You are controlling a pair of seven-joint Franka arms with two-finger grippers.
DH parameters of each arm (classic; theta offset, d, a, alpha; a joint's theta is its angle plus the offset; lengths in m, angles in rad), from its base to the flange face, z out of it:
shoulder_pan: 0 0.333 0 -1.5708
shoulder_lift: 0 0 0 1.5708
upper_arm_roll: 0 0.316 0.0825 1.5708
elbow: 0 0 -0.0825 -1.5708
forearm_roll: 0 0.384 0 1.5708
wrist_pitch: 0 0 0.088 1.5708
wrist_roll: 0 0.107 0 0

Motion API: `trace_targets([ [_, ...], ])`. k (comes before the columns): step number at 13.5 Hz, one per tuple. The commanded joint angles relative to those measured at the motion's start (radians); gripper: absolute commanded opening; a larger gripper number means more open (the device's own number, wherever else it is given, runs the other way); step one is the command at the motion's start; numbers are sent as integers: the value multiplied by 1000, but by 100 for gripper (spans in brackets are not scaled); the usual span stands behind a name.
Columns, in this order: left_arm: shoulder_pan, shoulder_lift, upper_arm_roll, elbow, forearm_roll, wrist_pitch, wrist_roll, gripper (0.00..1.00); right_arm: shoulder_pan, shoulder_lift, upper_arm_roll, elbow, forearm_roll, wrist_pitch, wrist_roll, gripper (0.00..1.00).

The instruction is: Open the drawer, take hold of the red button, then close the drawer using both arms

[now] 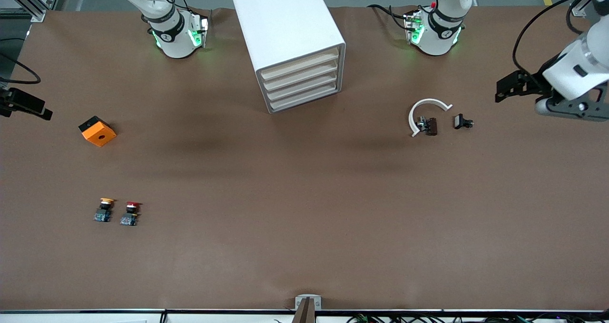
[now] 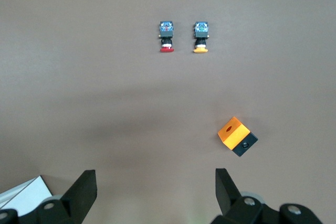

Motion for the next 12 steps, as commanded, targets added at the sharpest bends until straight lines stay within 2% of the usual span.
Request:
trace_targets([
  [1, 20, -26, -3, 10, 28, -14, 7, 100, -17, -8, 12, 2, -6, -32, 13, 100],
  [3, 48, -28, -7, 20, 27, -10, 19, 100, -39, -11, 11, -10, -8, -47, 11, 100],
  [7, 28, -17, -5, 20, 25, -3, 25, 100, -40, -69, 14, -27, -8, -53, 5, 100],
  [8, 4, -17, 12, 20, 25, -1, 25, 100, -41, -72, 14, -27, -8, -64, 10, 100],
  [11, -132, -11, 154, 20, 25, 2, 22, 100, -35, -103, 18, -35, -6, -70, 1, 100],
  [12, -139, -11, 161, 20, 25, 2, 22, 100, -33, -124, 18, -64, -6, -67, 0, 100],
])
